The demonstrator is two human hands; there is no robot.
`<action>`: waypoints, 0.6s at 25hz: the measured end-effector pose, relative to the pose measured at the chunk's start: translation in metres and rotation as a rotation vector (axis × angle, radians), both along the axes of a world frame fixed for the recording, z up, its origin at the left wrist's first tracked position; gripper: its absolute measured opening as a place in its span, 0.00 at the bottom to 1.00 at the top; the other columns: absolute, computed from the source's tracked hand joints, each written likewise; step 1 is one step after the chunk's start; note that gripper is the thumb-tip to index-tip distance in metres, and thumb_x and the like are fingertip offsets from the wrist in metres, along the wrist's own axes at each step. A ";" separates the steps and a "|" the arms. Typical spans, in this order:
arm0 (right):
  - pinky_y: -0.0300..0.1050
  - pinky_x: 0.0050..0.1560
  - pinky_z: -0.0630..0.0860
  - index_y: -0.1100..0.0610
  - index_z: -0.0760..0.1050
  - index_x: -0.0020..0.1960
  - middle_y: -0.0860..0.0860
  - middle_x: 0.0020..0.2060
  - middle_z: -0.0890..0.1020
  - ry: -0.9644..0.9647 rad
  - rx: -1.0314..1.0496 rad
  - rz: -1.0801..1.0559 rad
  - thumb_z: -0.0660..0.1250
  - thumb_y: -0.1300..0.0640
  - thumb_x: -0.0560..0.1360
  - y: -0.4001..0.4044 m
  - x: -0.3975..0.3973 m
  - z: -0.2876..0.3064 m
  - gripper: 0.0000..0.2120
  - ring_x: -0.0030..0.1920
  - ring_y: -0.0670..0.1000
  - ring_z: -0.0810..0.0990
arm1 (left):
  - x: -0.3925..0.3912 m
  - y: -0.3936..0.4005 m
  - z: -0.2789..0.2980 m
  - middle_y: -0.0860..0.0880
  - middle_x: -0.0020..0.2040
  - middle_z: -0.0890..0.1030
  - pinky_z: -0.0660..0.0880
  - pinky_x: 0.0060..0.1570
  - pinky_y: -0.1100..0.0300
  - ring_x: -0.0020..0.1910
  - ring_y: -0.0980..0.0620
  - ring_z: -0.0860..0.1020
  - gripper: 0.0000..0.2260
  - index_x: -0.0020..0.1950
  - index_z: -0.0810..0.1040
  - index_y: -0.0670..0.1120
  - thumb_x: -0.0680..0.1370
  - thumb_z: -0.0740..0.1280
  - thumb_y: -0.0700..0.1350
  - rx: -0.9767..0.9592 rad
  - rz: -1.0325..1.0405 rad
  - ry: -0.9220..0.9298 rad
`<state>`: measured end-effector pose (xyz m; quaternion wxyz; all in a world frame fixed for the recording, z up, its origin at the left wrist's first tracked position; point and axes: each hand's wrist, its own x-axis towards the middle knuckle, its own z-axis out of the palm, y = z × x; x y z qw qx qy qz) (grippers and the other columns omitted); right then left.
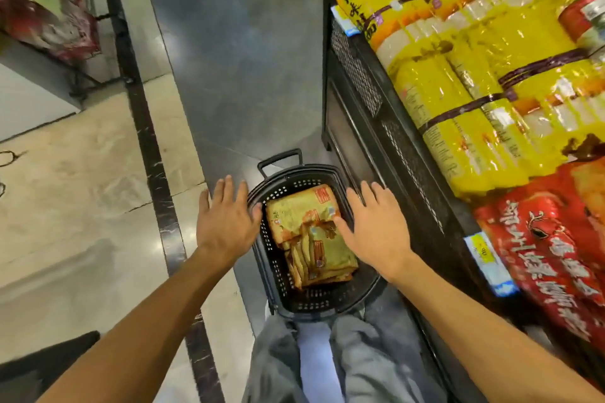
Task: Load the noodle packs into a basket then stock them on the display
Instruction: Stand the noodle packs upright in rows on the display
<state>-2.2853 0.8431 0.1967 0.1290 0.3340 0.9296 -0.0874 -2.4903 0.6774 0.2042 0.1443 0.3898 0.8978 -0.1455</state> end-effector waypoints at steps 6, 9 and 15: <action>0.62 0.74 0.65 0.58 0.73 0.72 0.63 0.70 0.75 -0.065 -0.111 -0.265 0.47 0.36 0.78 -0.041 0.021 -0.120 0.35 0.73 0.64 0.71 | -0.029 0.013 -0.124 0.41 0.82 0.56 0.50 0.79 0.41 0.81 0.43 0.53 0.30 0.82 0.54 0.46 0.84 0.45 0.59 -0.110 -0.178 -0.079; 0.61 0.76 0.62 0.58 0.72 0.73 0.63 0.73 0.72 -0.127 -0.199 -0.374 0.45 0.37 0.79 -0.069 0.029 -0.172 0.36 0.75 0.64 0.68 | -0.037 0.012 -0.182 0.41 0.81 0.58 0.55 0.77 0.39 0.80 0.42 0.56 0.29 0.81 0.56 0.45 0.84 0.47 0.59 -0.149 -0.272 -0.102; 0.59 0.76 0.61 0.57 0.64 0.79 0.61 0.76 0.69 -0.187 -0.356 -0.605 0.34 0.34 0.74 -0.123 0.030 -0.312 0.44 0.77 0.62 0.64 | -0.048 0.028 -0.321 0.42 0.82 0.56 0.54 0.77 0.41 0.81 0.43 0.55 0.30 0.82 0.56 0.46 0.83 0.46 0.60 -0.216 -0.430 -0.070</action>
